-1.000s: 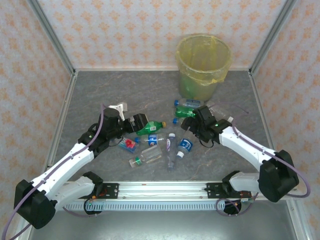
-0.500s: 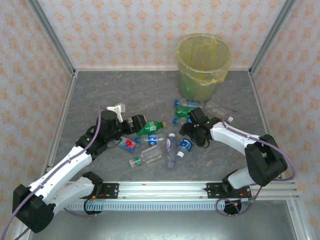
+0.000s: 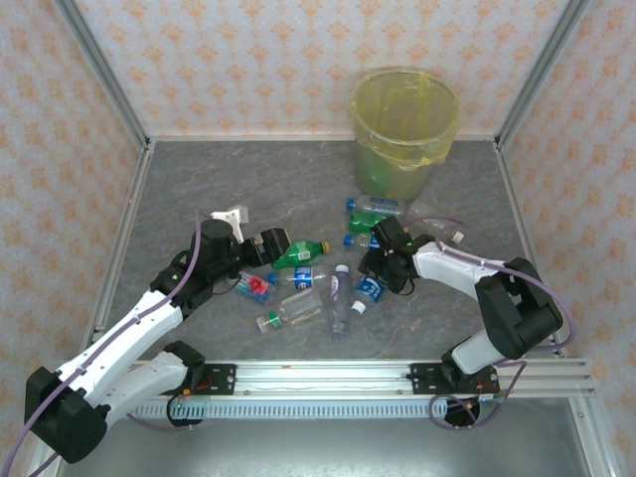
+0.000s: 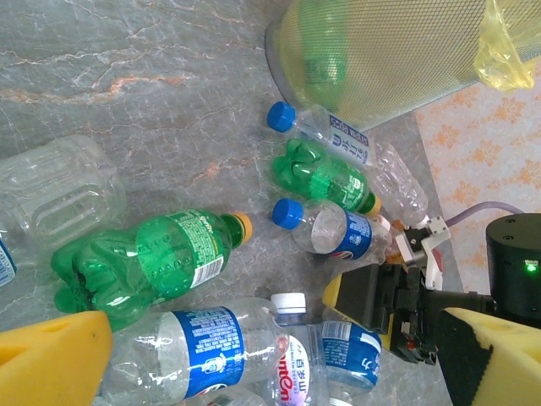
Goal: Put the plastic bottles in the bin
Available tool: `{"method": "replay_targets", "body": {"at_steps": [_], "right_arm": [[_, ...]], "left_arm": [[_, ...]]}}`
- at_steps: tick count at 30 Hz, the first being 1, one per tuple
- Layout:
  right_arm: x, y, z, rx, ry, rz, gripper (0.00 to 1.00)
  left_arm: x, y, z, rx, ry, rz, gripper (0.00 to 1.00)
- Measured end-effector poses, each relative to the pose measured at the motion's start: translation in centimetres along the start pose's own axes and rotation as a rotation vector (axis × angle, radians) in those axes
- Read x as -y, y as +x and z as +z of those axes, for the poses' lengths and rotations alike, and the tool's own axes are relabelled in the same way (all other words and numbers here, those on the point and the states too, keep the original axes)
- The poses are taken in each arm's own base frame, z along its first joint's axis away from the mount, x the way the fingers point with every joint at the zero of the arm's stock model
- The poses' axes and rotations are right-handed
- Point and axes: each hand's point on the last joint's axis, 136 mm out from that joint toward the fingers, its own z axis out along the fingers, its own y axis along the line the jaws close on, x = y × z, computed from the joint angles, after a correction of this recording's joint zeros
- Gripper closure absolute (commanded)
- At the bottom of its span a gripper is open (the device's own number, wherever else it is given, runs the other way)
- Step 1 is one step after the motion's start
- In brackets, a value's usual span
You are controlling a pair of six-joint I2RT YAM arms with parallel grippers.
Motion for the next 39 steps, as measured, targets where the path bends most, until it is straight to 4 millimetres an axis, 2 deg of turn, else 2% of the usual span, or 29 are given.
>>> {"method": "replay_targets", "body": {"at_steps": [6, 12, 15, 20, 24, 32, 35, 39], "right_arm": [[-0.2, -0.8, -1.5, 0.059, -0.021, 0.007, 0.38], [-0.6, -2.1, -4.5, 0.160, -0.055, 0.013, 0.38], [-1.1, -3.5, -6.6, 0.223, -0.076, 0.025, 0.39], [-3.1, -7.3, -12.0, 0.377, -0.148, 0.054, 0.42], [-4.8, -10.8, -17.3, 0.523, -0.197, 0.059, 0.42], [-7.1, -15.9, -27.1, 0.767, -0.256, 0.057, 0.43], [-8.1, -17.5, -29.9, 0.841, -0.263, 0.046, 0.43], [-9.3, -19.4, -32.2, 0.920, -0.246, 0.033, 0.43]], "left_arm": [[0.1, -0.1, 0.0, 0.001, 0.002, 0.000, 0.01], [0.9, -0.9, -0.2, 0.014, 0.016, 0.002, 0.01], [1.7, -1.5, -0.2, 0.020, 0.029, 0.003, 0.01], [3.0, -2.4, -0.4, 0.030, 0.062, 0.006, 0.01], [4.4, -3.0, -0.8, 0.048, 0.105, 0.006, 0.01], [7.7, -5.6, -2.6, 0.132, 0.200, 0.012, 0.01], [8.6, -6.4, -3.6, 0.163, 0.230, 0.017, 0.01], [9.5, -7.3, -5.0, 0.201, 0.261, 0.023, 0.01]]}}
